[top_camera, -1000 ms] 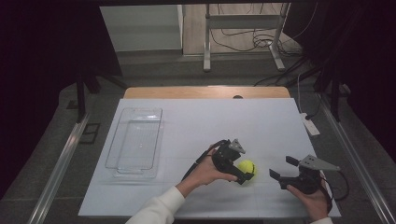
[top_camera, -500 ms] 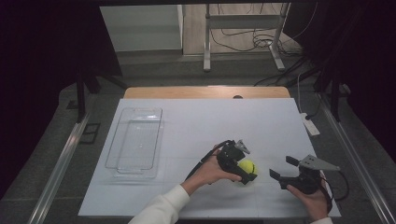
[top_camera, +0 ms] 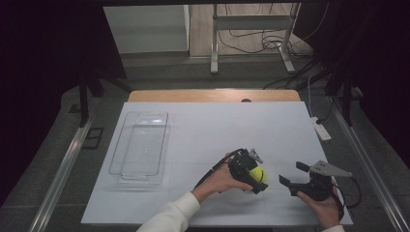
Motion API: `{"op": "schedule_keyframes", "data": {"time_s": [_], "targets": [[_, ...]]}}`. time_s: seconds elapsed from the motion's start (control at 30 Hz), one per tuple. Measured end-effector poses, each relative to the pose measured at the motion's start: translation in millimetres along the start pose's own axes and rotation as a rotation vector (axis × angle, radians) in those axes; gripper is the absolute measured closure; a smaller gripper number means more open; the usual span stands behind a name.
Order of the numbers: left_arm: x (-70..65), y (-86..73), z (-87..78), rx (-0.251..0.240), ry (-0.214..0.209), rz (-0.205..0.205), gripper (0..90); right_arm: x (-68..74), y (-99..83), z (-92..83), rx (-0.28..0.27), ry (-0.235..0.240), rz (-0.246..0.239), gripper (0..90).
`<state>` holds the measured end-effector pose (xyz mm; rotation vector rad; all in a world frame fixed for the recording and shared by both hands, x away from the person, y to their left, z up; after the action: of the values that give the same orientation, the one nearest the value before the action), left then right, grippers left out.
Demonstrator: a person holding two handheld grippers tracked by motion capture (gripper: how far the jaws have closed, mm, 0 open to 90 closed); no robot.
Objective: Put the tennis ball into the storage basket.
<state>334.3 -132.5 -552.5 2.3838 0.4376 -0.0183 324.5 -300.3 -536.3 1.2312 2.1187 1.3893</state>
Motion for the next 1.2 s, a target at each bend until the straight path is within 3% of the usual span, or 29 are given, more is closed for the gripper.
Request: {"op": "schedule_keyframes", "data": {"time_s": [0.2, 0.27, 0.37, 0.67, 1.2], "targets": [[2.8, -3.1, 1.0, 0.029, 0.044, -0.002, 20.8, 0.1, 0.1, -0.4, -0.002, 0.0, 0.001, 9.0], [4.5, -3.7, 0.3, 0.025, 0.039, -0.015, 25.5, 0.2, 0.1, -0.5, -0.001, -0.001, 0.0, 9.0], [5.4, -4.0, 0.2, 0.018, 0.032, -0.024, 26.1, 0.0, 0.1, -0.6, -0.002, -0.002, 0.0, 9.0], [4.2, -3.8, -1.4, 0.011, 0.046, -0.003, 26.9, -0.2, 0.5, -1.2, -0.007, -0.004, 0.003, 9.0], [5.5, -7.1, -29.0, -0.071, 0.06, 0.007, 27.0, -0.3, 1.0, -1.6, -0.011, -0.008, 0.002, 9.1]]}}
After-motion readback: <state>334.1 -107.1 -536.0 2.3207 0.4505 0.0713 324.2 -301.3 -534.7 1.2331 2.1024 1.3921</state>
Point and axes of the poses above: each handheld gripper's, and its own axes: z roughly forward along the jaws, y roughly out of its top, x roughly to its left, the point moved 7 cm from there along z, roughly forward along the jaws, and after that the axes turned 6 degrees about z, right-handed, at the moved point
